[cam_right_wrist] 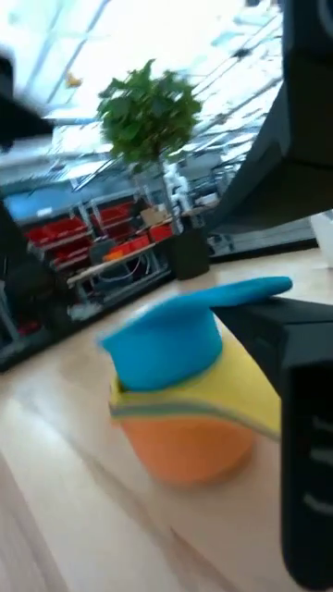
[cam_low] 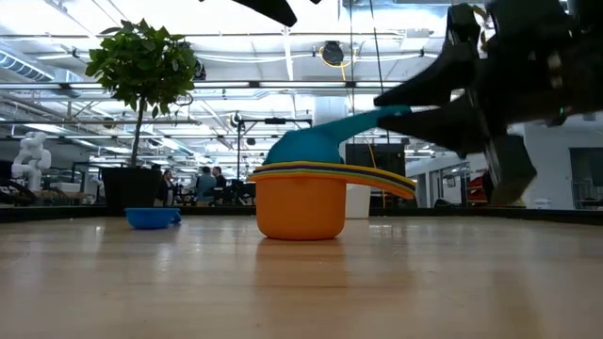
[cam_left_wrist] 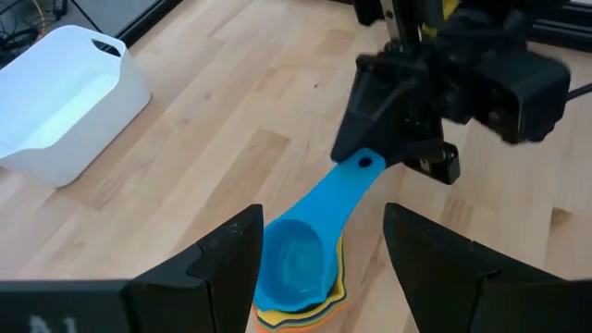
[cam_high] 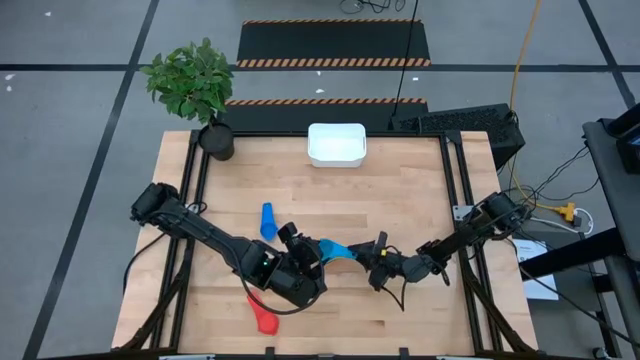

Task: Nest measuring cups in basket
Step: Stack the light blue measuring cup on top of the yellow measuring cup

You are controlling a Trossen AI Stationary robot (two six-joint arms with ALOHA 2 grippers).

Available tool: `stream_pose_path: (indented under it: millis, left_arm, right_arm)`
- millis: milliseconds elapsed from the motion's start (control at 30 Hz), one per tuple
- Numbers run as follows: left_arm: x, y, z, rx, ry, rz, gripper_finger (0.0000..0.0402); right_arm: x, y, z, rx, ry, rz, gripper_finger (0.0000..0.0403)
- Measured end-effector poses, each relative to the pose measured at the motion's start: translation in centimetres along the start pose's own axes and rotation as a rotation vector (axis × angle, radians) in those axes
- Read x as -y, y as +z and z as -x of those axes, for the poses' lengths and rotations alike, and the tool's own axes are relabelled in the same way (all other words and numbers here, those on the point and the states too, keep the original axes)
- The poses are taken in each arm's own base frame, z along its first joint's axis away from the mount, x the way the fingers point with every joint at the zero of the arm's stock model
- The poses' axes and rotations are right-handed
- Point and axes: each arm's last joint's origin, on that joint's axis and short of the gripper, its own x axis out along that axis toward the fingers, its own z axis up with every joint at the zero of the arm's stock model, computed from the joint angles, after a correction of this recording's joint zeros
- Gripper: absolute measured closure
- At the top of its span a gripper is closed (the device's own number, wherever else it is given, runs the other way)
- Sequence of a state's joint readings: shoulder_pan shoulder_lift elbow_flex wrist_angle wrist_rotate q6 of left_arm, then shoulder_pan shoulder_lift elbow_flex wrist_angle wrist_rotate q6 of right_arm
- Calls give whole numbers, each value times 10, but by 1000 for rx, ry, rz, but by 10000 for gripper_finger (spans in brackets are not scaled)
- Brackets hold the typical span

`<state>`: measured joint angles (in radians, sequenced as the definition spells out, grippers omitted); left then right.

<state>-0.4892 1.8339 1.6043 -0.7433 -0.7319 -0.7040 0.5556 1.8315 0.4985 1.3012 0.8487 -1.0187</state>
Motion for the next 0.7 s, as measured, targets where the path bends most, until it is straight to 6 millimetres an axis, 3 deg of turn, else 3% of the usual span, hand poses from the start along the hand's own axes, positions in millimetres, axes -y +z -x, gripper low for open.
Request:
stream_pose_path:
  millis: [200,433,700]
  left_arm:
    - [1,2,0,11,-10,11,174]
    - [3,5,-1,35,-34,-3,174]
    - [3,5,-1,35,-33,-8,174]
  right_arm:
    - [19,4,4,-8,51,-105,275]
    - [35,-11,6,-95,212,-207,259]
    - [56,-14,18,-121,247,-222,256]
